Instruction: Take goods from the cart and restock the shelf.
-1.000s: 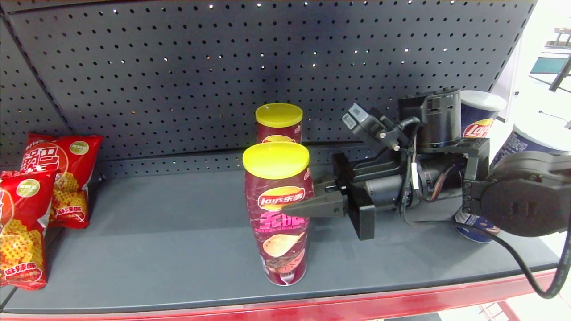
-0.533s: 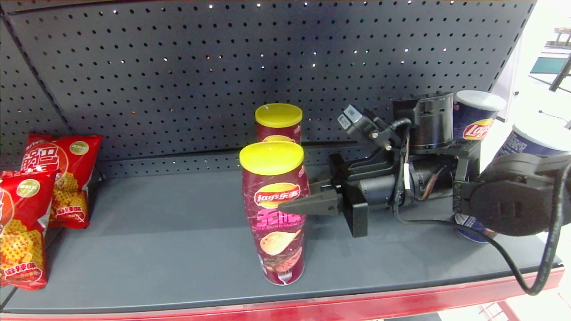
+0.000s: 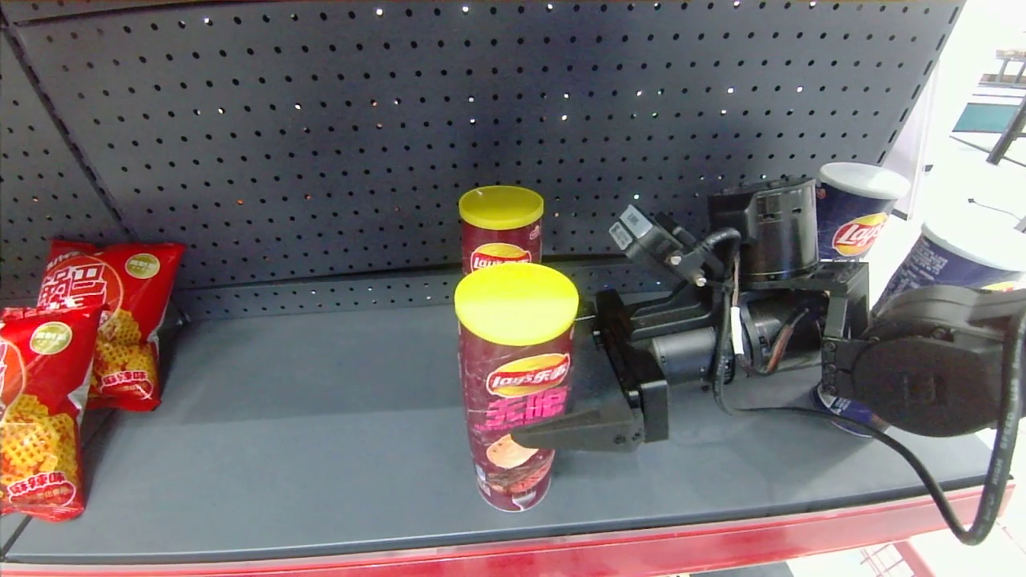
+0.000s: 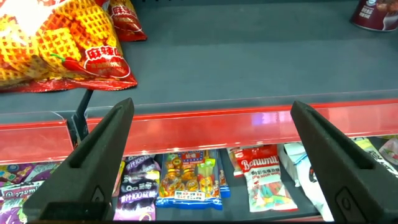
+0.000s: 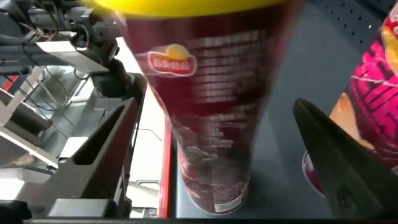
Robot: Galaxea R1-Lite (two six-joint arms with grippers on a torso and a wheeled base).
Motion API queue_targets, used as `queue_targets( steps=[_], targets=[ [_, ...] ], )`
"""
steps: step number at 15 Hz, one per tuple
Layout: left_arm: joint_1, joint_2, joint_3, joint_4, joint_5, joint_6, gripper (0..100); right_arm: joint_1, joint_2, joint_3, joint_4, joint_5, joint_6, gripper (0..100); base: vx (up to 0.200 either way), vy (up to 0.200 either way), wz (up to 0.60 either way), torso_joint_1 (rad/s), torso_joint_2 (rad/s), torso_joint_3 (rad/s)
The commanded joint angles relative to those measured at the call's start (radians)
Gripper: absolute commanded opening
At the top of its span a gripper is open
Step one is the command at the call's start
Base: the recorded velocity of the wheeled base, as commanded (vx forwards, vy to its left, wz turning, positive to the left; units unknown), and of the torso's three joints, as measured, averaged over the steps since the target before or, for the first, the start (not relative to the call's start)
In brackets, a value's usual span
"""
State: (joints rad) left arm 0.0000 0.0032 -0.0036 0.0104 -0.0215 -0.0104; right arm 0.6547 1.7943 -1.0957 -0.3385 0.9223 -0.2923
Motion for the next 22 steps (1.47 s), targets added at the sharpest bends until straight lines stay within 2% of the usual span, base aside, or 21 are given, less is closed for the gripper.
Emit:
queue_targets(
  steps=[1,5,13,18,22],
  targets=[
    [0.000,0.000,-0.001,0.000,0.000,0.000,100,0.000,-0.018,0.016,0.000,0.001,0.001,100,0.000,0.000,0.00,0.000,0.00,0.000],
    [0.000,0.000,0.001,0.000,0.000,0.000,100,-0.010,-0.039,0.047,0.000,0.000,0.001,100,0.000,0.000,0.00,0.000,0.00,0.000],
    [0.000,0.000,0.001,0.000,0.000,0.000,100,-0.150,-0.274,0.218,0.003,-0.005,0.004,100,0.000,0.000,0.00,0.000,0.00,0.000],
    [0.000,0.000,-0.001,0.000,0.000,0.000,100,-0.159,-0.446,0.350,0.006,-0.022,0.041,100,0.000,0.000,0.00,0.000,0.00,0.000],
    [0.000,0.000,0.001,-0.001,0.000,0.000,100,-0.159,-0.535,0.359,0.046,-0.026,0.033,100,0.000,0.000,0.00,0.000,0.00,0.000]
  ],
)
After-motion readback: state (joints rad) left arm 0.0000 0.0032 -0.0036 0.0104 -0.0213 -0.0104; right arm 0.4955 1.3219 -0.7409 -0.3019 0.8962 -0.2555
